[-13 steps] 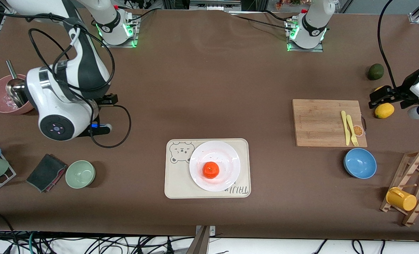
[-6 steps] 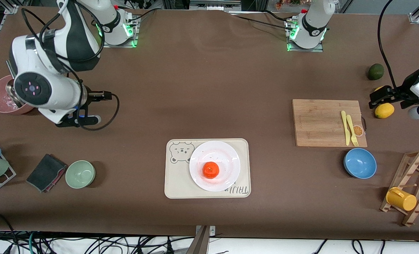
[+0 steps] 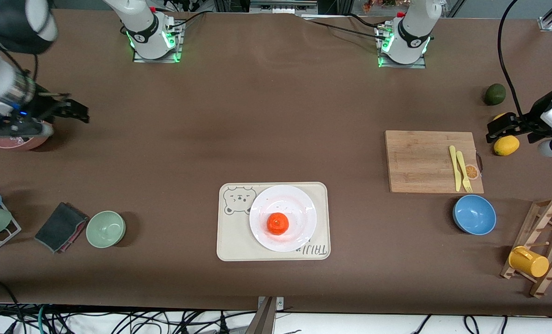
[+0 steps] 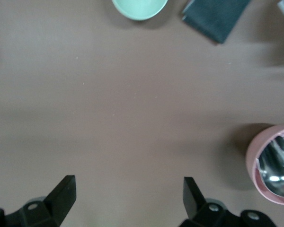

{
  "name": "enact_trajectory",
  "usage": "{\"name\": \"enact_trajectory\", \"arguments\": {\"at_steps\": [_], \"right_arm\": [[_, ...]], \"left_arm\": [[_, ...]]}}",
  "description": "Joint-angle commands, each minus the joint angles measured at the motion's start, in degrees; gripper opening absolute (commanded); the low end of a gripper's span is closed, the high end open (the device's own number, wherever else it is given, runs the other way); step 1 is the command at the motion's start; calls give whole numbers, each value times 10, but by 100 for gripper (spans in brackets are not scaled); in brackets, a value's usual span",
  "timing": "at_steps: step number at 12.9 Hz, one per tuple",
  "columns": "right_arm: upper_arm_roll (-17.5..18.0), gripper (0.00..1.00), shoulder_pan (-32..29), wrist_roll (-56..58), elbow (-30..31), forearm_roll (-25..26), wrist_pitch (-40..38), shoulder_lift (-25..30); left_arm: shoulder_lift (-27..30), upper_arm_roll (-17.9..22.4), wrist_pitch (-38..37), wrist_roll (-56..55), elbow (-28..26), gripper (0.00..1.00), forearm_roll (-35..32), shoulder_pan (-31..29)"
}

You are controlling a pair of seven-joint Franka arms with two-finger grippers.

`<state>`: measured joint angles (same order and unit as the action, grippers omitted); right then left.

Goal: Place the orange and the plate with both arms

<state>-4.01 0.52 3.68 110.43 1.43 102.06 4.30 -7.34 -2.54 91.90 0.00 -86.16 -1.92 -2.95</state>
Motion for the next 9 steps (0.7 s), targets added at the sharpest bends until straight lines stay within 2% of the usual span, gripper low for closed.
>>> {"name": "enact_trajectory", "arguments": {"at_steps": [1,3,9], "right_arm": [[-8,100,3,-1,-90,-7,-44,-24],[-19,100,8,2,-116,-6,-56,-40],[-9,100,4,5,-117,-8,-63,-37]], "left_arm": [[-7,0,-3,14,13,100,12,-3],[-7,0,-3,14,13,100,12,-4],[-7,0,-3,14,13,100,13,-4]]}}
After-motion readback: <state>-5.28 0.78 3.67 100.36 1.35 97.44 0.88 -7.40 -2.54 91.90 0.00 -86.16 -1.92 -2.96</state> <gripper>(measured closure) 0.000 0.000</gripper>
